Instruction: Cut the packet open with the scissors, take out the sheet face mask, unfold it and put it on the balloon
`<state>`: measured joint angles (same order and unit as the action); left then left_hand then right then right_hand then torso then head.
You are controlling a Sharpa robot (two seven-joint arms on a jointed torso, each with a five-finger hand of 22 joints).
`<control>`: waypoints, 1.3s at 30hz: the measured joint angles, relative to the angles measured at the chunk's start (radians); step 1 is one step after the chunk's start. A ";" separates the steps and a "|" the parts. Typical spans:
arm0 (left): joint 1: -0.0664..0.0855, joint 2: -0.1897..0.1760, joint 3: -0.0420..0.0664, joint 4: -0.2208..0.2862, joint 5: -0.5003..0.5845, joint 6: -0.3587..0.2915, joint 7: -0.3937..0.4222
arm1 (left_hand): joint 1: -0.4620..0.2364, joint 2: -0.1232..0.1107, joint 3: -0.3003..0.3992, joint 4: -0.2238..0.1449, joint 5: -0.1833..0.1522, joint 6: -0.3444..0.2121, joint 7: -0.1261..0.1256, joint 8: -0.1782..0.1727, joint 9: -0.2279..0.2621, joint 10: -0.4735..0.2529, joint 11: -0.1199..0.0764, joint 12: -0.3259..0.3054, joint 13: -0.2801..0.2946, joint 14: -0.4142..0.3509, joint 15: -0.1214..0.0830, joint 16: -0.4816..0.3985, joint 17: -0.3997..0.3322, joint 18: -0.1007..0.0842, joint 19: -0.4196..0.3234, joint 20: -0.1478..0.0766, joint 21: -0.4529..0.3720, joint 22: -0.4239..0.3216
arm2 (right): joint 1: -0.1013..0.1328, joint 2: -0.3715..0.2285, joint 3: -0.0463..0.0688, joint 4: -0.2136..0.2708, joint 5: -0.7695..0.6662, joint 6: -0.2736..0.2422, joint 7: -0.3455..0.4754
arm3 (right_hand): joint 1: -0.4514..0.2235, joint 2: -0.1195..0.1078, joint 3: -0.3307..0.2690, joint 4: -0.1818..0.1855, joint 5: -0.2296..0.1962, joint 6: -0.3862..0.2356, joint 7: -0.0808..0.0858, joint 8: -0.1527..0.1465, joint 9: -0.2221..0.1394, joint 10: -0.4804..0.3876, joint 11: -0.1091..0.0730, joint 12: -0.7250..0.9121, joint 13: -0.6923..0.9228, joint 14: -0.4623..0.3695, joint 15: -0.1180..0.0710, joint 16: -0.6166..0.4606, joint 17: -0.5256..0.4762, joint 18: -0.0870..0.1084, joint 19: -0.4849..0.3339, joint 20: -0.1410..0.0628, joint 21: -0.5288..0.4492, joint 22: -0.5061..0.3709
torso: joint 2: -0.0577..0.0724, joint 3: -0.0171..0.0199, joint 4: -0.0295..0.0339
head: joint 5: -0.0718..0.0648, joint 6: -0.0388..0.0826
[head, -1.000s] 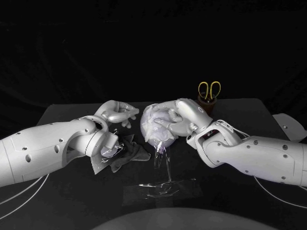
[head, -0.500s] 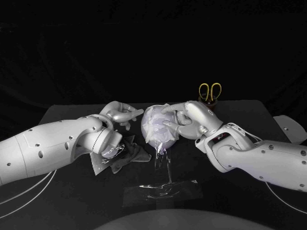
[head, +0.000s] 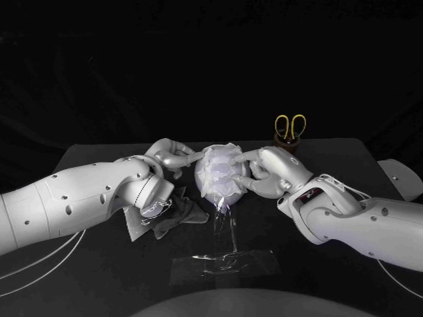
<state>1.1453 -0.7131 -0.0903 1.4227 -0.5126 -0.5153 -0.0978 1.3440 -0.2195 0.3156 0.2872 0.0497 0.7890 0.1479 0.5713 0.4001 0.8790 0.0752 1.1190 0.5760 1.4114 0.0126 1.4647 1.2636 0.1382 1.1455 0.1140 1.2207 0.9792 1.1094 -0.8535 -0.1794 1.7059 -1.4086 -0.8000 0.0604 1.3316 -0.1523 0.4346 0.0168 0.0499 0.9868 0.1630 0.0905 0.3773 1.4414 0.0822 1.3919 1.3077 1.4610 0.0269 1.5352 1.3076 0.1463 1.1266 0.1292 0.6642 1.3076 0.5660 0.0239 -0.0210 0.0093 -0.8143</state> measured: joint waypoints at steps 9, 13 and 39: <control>0.004 0.016 0.001 -0.012 -0.023 0.009 -0.018 | 0.018 0.018 -0.029 0.001 0.000 0.014 -0.014 0.006 -0.011 0.078 -0.006 0.101 0.137 0.036 -0.005 0.029 0.044 -0.015 0.040 -0.002 0.048 0.069 | -0.008 -0.011 -0.001 0.015 -0.025 0.005 -0.021 | 0.000 0.000 0.000 0.000 0.000 0.005 0.003 0.000 0.000 0.000 0.000 0.001 0.000 0.000 0.000 0.005 0.001 0.000 0.003 -0.002 0.004 0.000 | 0.000 0.0000 0.0005 | -0.002 -0.003; 0.005 0.021 0.001 -0.013 -0.031 0.013 -0.025 | 0.056 0.037 -0.027 -0.007 0.000 0.043 -0.022 0.018 -0.013 0.149 -0.017 0.153 0.230 0.050 -0.012 0.043 0.044 -0.015 0.057 -0.005 0.065 0.093 | -0.009 -0.015 -0.001 0.019 -0.032 0.005 -0.026 | 0.000 0.000 0.000 0.000 0.000 0.005 0.003 0.000 0.000 0.001 0.001 0.004 0.000 0.000 0.000 0.005 0.000 0.000 0.006 0.001 0.004 0.000 | 0.000 -0.0001 0.0002 | -0.003 -0.005; 0.006 0.027 0.002 -0.008 -0.035 -0.009 0.018 | 0.122 0.031 0.339 -0.162 -0.003 0.142 -0.044 0.051 -0.038 0.357 -0.041 0.223 0.479 0.054 -0.034 0.082 0.045 -0.046 0.136 -0.037 0.160 0.237 | -0.012 -0.020 -0.001 0.018 -0.051 0.005 -0.045 | 0.000 0.000 0.000 0.000 0.000 0.006 0.002 0.000 0.000 0.004 0.004 0.004 0.000 0.000 0.000 0.002 0.000 -0.001 0.006 0.001 0.007 0.000 | 0.000 -0.0001 0.0007 | -0.005 -0.011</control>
<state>1.1512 -0.6864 -0.0882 1.4151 -0.5479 -0.5239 -0.0799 1.4663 -0.1884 0.6550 0.1253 0.0464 0.9306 0.1038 0.6222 0.3617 1.2360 0.0337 1.3420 1.0550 1.4655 -0.0214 1.5465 1.3081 0.0921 1.2814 0.0770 1.3809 1.2157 1.0975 -0.8731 -0.1801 1.7237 -1.4599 -0.7952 0.0157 1.3316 -0.1523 0.4347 0.0167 0.0499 0.9924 0.1649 0.0905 0.3772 1.4451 0.0858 1.3957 1.3076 1.4609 0.0270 1.5369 1.3078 0.1449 1.1325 0.1306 0.6717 1.3074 0.5658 0.0238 -0.0203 0.0048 -0.8253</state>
